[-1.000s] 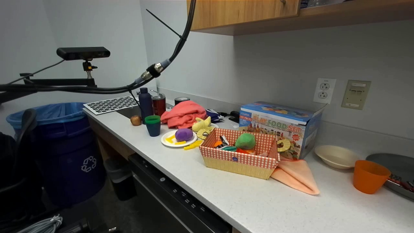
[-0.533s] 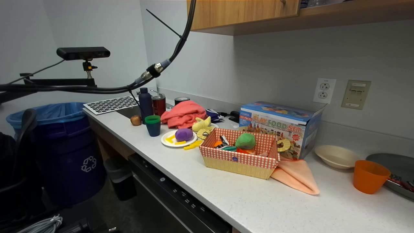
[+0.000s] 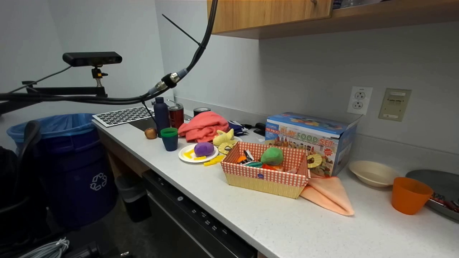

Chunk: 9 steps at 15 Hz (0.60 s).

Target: Open the right door of the cabinet above the blue box, take the pineapple plush toy out of the cabinet and place it in the basket

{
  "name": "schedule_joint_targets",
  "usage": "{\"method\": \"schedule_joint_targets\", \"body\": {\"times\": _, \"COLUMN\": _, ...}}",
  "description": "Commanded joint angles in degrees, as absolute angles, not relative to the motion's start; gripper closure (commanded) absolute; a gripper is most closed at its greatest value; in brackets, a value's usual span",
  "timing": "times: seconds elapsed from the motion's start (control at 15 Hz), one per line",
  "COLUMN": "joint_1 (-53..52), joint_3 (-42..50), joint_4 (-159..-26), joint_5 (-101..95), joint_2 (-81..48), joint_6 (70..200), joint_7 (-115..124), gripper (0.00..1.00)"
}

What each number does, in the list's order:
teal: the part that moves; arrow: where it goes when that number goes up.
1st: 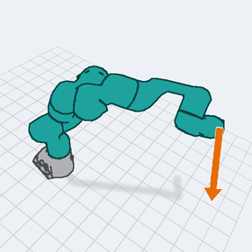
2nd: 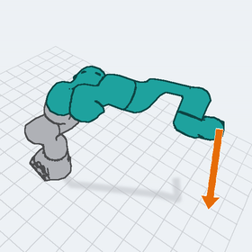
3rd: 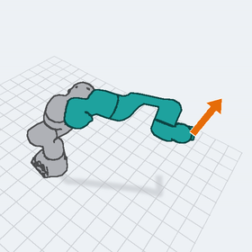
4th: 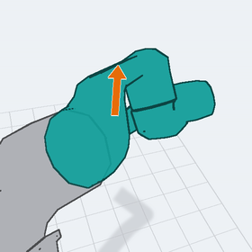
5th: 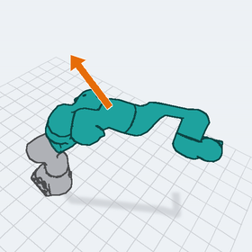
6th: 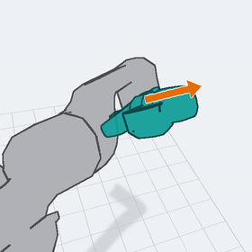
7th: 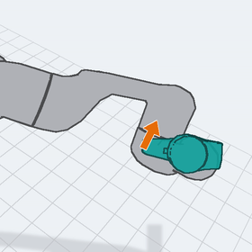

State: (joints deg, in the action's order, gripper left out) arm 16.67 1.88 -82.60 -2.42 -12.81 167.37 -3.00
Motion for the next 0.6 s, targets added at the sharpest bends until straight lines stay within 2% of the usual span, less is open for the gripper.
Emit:
{"method": "schedule_joint_targets", "body": {"times": 0.0, "joint_1": 17.77, "joint_3": -0.65, "joint_4": -83.12, "joint_5": 1.06, "joint_2": -11.70, "joint_6": 163.81, "joint_7": -5.82, "gripper": 0.00}}
{"method": "schedule_joint_targets", "body": {"times": 0.4, "joint_1": 17.82, "joint_3": -1.18, "joint_4": -82.83, "joint_5": 1.38, "joint_2": -11.59, "joint_6": 160.24, "joint_7": -5.40, "gripper": 0.00}}
{"method": "schedule_joint_targets", "body": {"times": 0.53, "joint_1": 15.25, "joint_3": 2.01, "joint_4": -82.57, "joint_5": 1.64, "joint_2": -11.63, "joint_6": 159.53, "joint_7": -5.66, "gripper": 0.00}}
